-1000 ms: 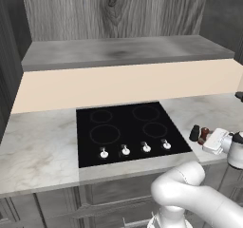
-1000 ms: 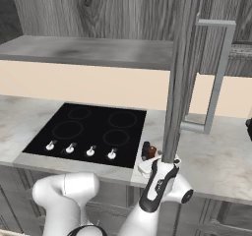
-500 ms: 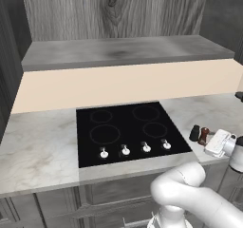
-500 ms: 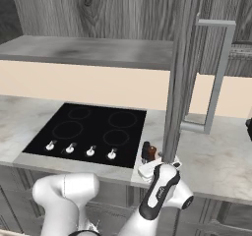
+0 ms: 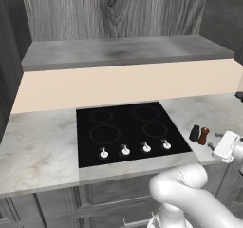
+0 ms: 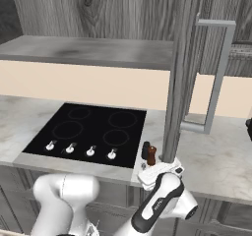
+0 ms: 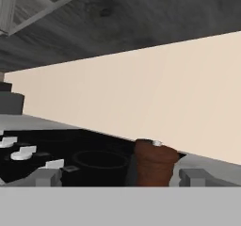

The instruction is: Take 2 condiments from the cabinet and move them on the counter near the stove.Make sure the condiments are lined up with each other, next to each other.

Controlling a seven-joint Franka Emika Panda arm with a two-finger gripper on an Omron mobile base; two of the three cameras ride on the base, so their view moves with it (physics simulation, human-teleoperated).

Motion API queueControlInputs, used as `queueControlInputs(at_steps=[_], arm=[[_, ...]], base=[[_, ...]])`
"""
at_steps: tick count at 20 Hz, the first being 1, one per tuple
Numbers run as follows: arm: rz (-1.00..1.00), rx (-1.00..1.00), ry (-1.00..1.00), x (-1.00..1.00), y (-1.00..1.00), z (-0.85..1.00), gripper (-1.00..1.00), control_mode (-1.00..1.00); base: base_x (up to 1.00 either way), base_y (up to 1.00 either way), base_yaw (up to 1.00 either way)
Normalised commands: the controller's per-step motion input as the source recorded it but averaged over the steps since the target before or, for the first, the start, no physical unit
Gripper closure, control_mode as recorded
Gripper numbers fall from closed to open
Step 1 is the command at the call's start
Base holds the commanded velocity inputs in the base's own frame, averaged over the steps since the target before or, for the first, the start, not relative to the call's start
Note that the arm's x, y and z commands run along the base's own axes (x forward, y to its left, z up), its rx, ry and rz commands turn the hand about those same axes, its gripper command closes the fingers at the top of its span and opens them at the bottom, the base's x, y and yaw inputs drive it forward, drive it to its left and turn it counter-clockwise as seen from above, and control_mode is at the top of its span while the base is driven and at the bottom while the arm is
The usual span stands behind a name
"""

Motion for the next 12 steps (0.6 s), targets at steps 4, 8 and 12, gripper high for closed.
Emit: queueControlInputs(at_steps=[4,8,12], arm=[[0.0,0.0,-0.05,-0.57,0.08,0.3,-1.0,-1.0],[-0.02,-0.02,-0.09,-0.52,0.36,0.3,-1.0,-1.0],[-0.06,-0.09,-0.1,-0.37,0.55,0.5,-1.0,-1.0]], base=[[0.0,0.0,0.0],[0.0,0.0,0.0],[0.0,0.0,0.0]])
